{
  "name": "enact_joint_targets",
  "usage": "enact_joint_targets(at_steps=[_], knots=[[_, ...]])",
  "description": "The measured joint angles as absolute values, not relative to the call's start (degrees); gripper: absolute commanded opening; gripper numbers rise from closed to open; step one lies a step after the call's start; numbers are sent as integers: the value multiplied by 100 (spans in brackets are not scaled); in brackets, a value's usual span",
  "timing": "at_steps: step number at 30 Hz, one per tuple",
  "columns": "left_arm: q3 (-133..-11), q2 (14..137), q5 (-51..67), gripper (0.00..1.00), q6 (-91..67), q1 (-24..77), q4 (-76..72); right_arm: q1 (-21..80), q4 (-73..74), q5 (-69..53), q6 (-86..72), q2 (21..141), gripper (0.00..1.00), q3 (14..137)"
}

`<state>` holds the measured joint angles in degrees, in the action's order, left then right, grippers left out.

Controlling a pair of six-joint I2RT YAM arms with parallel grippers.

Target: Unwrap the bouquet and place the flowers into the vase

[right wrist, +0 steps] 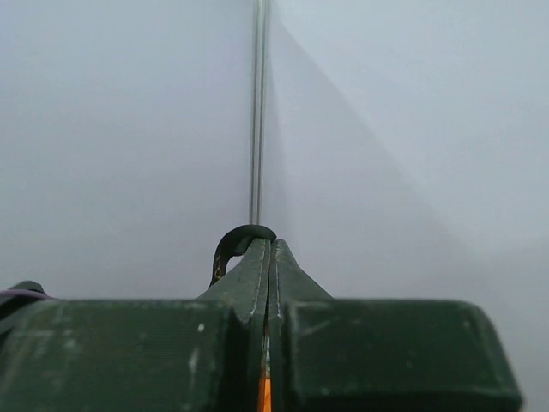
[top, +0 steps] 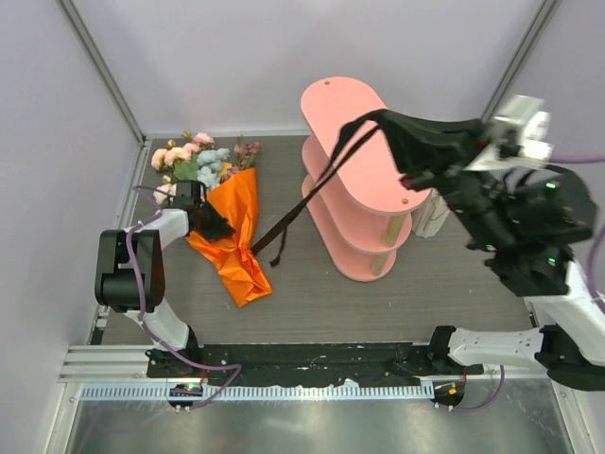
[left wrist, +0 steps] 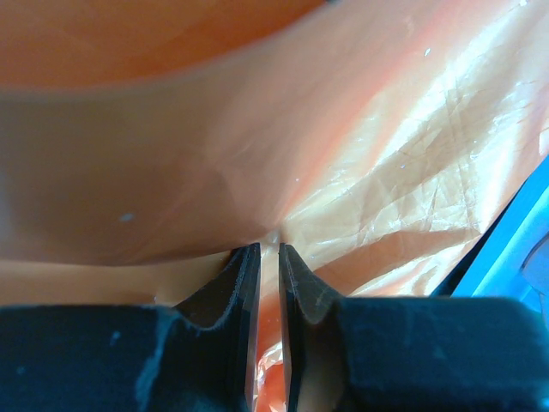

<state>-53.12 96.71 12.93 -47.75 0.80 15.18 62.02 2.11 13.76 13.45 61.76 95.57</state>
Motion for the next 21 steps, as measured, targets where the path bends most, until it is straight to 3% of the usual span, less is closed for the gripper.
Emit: enact_joint_targets(at_steps=[12,17,21], knots=[[-5310,9671,1328,19,-4775,73,1498,6202,541,2029,1490,4125,1,9301],[-5310,9671,1326,19,-4772,73,1498,6204,51,4073,2349,4082,1,8932],[-5310,9671,1328,20,-4770,73,1498,6180,-1424,5511,3660,4696,1,7905]])
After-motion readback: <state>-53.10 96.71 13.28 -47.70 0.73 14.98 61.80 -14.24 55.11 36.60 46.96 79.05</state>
